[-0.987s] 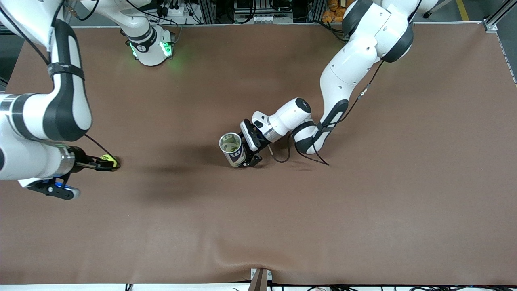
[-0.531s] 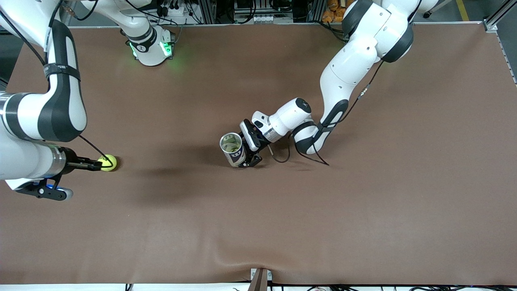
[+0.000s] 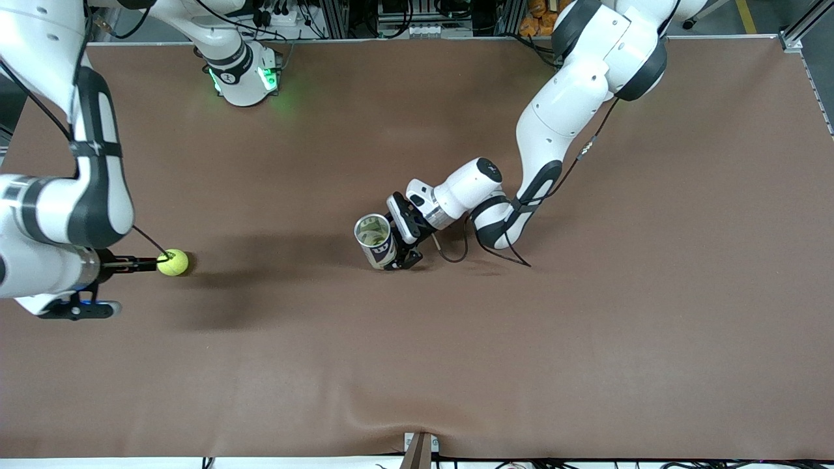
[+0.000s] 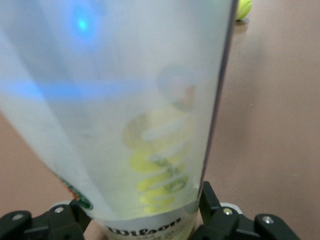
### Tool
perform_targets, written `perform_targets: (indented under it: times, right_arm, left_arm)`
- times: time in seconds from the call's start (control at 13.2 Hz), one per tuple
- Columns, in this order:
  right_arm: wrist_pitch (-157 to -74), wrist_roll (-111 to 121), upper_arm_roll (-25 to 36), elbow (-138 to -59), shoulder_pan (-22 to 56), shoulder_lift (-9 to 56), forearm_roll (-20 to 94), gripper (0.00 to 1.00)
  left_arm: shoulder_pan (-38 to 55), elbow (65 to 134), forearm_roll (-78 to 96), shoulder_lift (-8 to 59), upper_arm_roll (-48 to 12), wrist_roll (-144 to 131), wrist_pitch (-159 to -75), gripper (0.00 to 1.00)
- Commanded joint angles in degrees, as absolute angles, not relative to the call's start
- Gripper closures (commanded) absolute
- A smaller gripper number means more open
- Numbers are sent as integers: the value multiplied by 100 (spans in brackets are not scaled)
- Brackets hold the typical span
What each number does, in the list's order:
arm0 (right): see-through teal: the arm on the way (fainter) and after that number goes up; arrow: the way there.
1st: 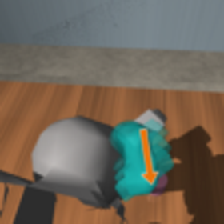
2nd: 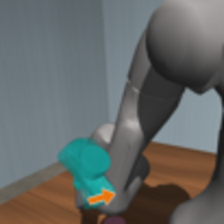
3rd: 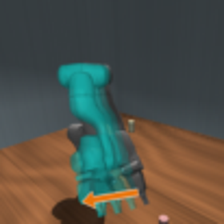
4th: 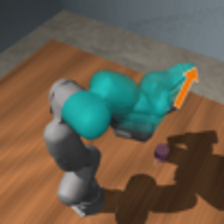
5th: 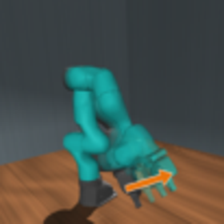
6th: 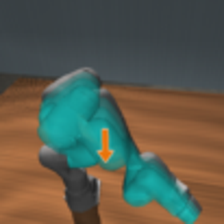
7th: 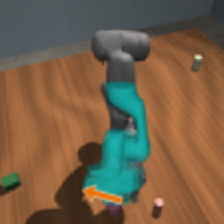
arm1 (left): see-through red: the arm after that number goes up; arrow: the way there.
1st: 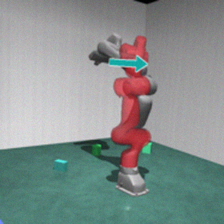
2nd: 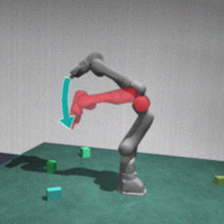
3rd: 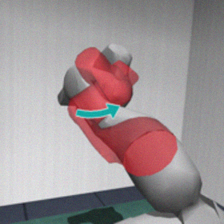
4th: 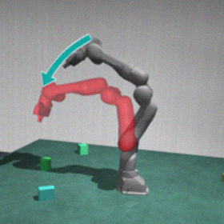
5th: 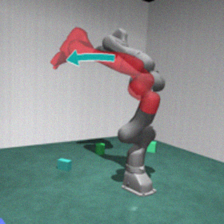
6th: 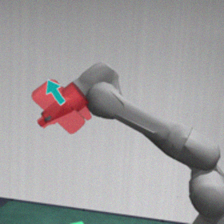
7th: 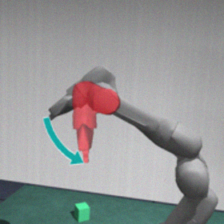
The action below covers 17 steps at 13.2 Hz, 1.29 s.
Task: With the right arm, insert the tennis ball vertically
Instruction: 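Grasp the second tennis ball with the right gripper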
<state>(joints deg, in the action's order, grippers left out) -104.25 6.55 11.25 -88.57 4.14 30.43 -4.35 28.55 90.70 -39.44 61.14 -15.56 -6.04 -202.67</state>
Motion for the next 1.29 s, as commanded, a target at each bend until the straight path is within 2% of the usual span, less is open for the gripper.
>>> perform_targets:
  times: [0.0, 0.15, 0.23, 0.61, 1.21]
  right_arm:
    - [-11360, 844, 1020, -9683, 325, 2900, -562, 0]
    - [-12047, 844, 1020, -10202, 325, 2892, -563, 0]
    - [-12128, 879, 1020, -10282, 308, 2900, -563, 0]
    - [-12155, 1353, 1002, -10424, -140, 2979, -545, 0]
    - [-12252, 837, 1011, -10433, -115, 3111, 325, 0]
  left_arm:
    - [2848, 8991, -4043, 6161, -1564, -642, -20355, 12]
    - [2856, 8991, -4043, 6161, -1564, -642, -20355, 12]
    - [2856, 8991, -4043, 6161, -1564, -650, -20355, 12]
    - [2857, 8991, -4043, 6152, -1564, -642, -20355, 12]
    - [2874, 8991, -4034, 6152, -1564, -659, -20355, 12]
